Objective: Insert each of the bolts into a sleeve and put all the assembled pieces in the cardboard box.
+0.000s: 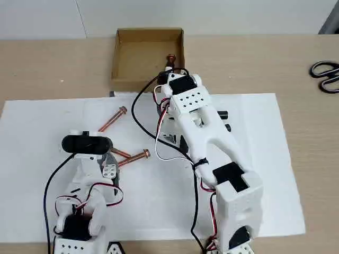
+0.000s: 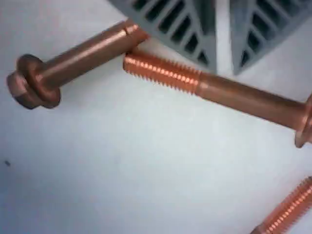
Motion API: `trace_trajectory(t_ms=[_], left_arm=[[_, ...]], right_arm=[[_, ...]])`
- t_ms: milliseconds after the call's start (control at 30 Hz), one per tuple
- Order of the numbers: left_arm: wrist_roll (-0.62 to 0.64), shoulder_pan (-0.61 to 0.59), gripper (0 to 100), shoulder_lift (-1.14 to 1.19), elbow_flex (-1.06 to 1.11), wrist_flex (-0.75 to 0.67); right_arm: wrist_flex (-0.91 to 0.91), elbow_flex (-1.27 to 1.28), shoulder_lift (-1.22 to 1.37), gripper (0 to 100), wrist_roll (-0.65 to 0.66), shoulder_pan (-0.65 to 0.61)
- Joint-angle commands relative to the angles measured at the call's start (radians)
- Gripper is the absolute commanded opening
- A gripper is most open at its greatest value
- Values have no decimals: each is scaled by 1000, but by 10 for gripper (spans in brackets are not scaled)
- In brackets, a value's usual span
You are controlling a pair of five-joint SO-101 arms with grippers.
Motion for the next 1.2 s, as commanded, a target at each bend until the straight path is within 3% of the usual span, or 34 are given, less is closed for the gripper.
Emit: trace_trajectory(t_ms=[0,1067,1167], left_arm=[[-6,0,6,-6,-5,-23],[-6,0,6,-6,-5,-23],[-6,0,6,-6,-5,-23]], right_arm=[[-41,-5,7,177,-6,-2],[-128,-5,189,175,-5,62],[-107,-5,189,127,-5,73]])
